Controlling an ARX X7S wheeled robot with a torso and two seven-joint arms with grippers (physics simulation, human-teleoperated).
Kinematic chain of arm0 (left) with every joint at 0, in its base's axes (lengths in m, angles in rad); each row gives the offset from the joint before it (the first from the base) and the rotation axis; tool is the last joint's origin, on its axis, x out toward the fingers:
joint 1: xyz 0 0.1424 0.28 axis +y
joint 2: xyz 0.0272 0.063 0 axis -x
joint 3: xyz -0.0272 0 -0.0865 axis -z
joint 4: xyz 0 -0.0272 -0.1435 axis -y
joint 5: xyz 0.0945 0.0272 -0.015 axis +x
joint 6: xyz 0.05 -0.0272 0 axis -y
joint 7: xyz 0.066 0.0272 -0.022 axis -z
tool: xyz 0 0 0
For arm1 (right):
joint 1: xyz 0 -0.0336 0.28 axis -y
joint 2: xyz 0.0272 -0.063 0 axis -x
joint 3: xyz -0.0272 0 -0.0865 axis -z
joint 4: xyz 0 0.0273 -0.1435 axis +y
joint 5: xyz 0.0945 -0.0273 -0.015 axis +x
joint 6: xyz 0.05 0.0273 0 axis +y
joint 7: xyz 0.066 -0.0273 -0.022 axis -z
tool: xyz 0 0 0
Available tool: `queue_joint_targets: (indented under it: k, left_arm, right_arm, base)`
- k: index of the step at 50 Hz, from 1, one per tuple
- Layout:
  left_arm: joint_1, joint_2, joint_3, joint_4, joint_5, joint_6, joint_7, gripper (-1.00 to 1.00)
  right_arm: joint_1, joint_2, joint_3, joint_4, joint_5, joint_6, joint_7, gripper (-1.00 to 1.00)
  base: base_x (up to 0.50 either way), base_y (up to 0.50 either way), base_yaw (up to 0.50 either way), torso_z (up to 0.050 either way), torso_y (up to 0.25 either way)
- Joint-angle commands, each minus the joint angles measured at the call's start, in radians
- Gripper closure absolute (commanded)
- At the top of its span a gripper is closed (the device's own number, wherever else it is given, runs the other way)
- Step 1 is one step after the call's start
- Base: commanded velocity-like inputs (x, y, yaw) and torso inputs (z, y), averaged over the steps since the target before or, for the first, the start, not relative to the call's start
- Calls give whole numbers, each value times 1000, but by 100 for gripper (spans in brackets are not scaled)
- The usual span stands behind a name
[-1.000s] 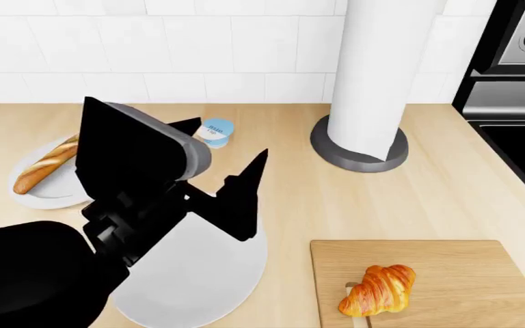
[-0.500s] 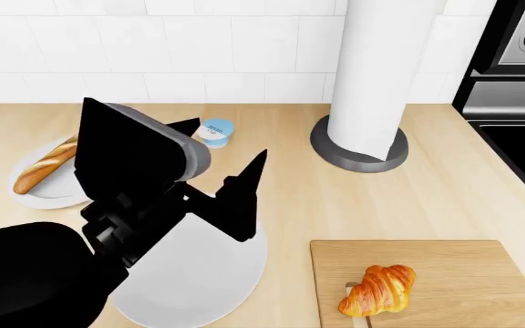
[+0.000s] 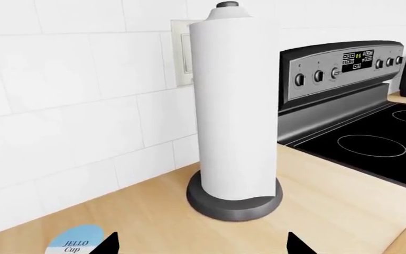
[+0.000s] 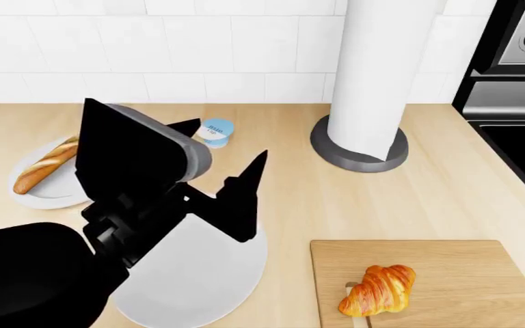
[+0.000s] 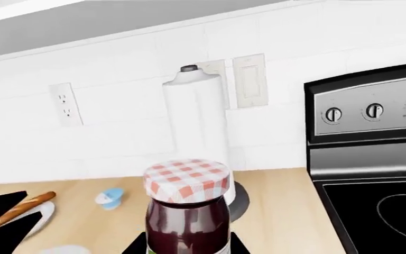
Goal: From the different types of pastries on the counter, select a croissant and place it on the cutting board. Then retrieve a jar of jam from the cabinet and place it alongside the croissant on the cutting board.
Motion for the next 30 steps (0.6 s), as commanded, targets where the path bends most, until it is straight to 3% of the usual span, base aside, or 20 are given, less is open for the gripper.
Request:
queue_joint_targets:
  k: [1,24,27,30]
  left_arm:
    - [-4,1,4,1,-4,-1,-6,-100]
    - [2,-4,7,1,1,7,-2,-100]
    - [2,-5,7,2,1,7,-2,-100]
    - [5,-6,7,2,3,9,-1,-100]
  right_arm:
    - [-235,-95,228,-3,-12,82,-36,100]
    - [-255,-320,164,-128,-63,111,-229,100]
    - [-314,-356,216,-149,-149,111,-351,100]
    - [-434,-425,339,-179,-397,111,-695,100]
  base:
    - [0,0,0,0,0]
    - [0,0,0,0,0]
    - [0,0,0,3,0]
    - [0,0,0,0,0]
